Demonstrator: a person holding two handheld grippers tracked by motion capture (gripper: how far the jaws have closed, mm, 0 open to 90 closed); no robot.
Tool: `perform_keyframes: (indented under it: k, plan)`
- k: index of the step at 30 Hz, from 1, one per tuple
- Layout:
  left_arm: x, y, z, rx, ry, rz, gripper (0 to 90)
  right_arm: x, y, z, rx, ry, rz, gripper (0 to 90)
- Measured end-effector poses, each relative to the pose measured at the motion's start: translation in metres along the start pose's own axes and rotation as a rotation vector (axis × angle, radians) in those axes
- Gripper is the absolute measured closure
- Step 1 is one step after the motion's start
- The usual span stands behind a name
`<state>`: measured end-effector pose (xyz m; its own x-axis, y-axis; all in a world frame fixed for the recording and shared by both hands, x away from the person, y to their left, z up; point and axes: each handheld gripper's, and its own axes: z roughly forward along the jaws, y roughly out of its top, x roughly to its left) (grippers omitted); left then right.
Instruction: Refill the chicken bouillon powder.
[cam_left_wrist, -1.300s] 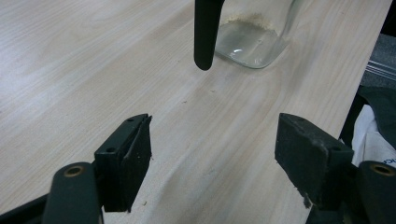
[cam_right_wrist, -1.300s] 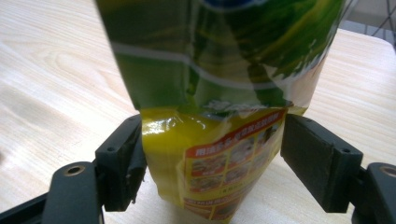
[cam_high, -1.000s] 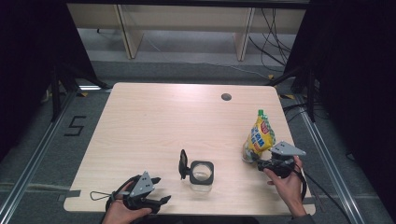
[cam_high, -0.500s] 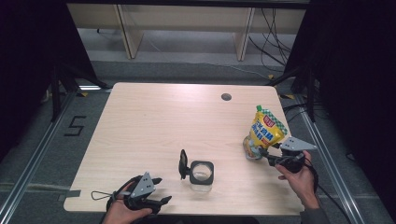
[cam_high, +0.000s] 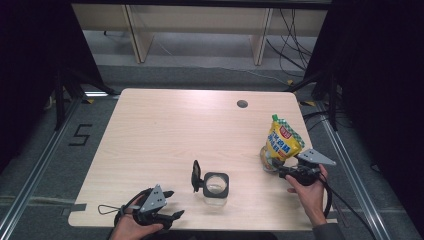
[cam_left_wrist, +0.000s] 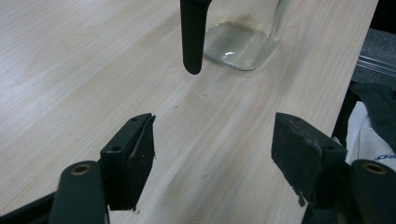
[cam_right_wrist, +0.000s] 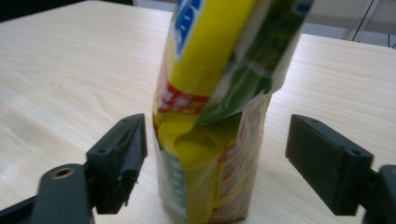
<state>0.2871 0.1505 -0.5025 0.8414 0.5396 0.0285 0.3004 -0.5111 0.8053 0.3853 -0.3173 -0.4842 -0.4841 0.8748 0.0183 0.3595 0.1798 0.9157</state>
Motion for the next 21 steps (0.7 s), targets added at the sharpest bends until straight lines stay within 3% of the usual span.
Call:
perform_keyframes:
  k: [2, 3, 8, 9, 12, 13, 15, 16, 17, 21]
  plan:
    - [0.001, 0.000, -0.001, 0.013, 0.001, 0.008, 29.6, 0.000, 0.000, 0.001, 0.005, 0.003, 0.002, 19.5]
    - [-0.001, -0.001, 0.001, 0.000, 0.006, -0.028, 29.5, 0.003, -0.002, 0.004, -0.011, 0.007, 0.043, 19.2]
    - [-0.002, -0.001, 0.001, 0.001, 0.003, -0.024, 29.5, 0.005, -0.003, 0.010, -0.036, 0.009, 0.072, 17.8]
    - [-0.002, -0.001, 0.001, -0.001, 0.004, -0.023, 29.5, 0.008, -0.004, 0.014, -0.069, -0.004, 0.086, 18.1]
    - [-0.002, -0.001, 0.001, -0.003, 0.000, -0.028, 29.5, 0.008, -0.004, 0.015, -0.083, -0.021, 0.091, 17.7]
    - [-0.002, -0.001, 0.001, 0.000, 0.002, -0.024, 29.5, 0.008, -0.004, 0.016, -0.087, -0.048, 0.116, 17.4]
    - [-0.002, 0.000, 0.000, 0.001, -0.004, -0.026, 29.5, 0.009, -0.005, 0.019, -0.103, -0.050, 0.134, 18.1]
    - [-0.002, 0.000, 0.000, 0.001, -0.004, -0.026, 29.5, 0.009, -0.005, 0.019, -0.103, -0.050, 0.134, 18.1]
    - [-0.003, 0.000, 0.001, -0.005, -0.004, -0.032, 29.5, 0.007, -0.006, 0.022, -0.141, -0.044, 0.108, 19.5]
    - [-0.003, 0.000, 0.000, 0.004, -0.001, -0.028, 29.6, 0.008, -0.006, 0.024, -0.165, -0.057, 0.129, 20.9]
